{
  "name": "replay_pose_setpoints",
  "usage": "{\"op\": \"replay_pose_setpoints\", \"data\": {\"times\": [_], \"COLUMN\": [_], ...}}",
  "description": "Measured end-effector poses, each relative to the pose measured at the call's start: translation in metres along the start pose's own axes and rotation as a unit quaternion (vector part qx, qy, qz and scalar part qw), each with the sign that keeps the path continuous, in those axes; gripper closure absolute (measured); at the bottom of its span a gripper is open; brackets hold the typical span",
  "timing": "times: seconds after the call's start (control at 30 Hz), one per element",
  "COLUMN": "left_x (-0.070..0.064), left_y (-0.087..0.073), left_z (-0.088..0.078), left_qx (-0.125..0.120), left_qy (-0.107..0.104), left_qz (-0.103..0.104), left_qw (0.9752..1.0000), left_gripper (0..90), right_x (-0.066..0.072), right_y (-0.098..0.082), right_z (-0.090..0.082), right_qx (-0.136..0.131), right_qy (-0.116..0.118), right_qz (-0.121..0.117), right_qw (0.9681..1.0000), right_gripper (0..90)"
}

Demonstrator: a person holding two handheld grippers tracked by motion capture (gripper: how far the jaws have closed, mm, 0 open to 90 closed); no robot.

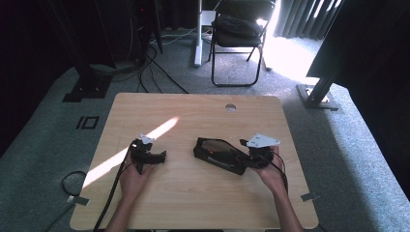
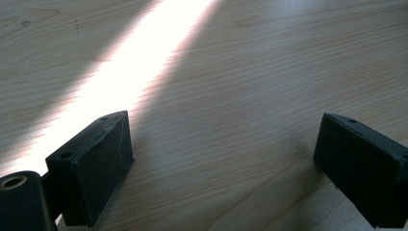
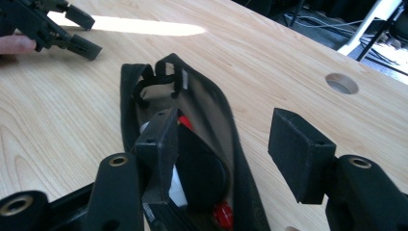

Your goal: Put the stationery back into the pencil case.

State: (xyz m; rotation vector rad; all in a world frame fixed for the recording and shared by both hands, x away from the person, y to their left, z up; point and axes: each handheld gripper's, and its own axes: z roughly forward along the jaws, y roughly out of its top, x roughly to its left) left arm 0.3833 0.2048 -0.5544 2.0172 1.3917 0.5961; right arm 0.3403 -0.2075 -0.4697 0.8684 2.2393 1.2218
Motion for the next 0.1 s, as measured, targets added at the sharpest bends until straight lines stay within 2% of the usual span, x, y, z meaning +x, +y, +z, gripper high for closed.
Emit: {"op": "replay_pose_setpoints", "data": {"times": [0.1], "left_x": [0.0], "left_y": [0.0], "left_z": [0.0], "left_qx": [0.0], "left_qy": [0.0], "left_qz": [0.0], "left_qw": [1.0], "left_gripper": [6.6], "right_x": [-0.0095], "right_y": [-0.0066], "right_z": [-0.0089], "right_qx": [-0.009], "right_qy": [-0.02], "right_qz": [0.022], "right_qw": [0.9995], "right_gripper": [43.5]}}
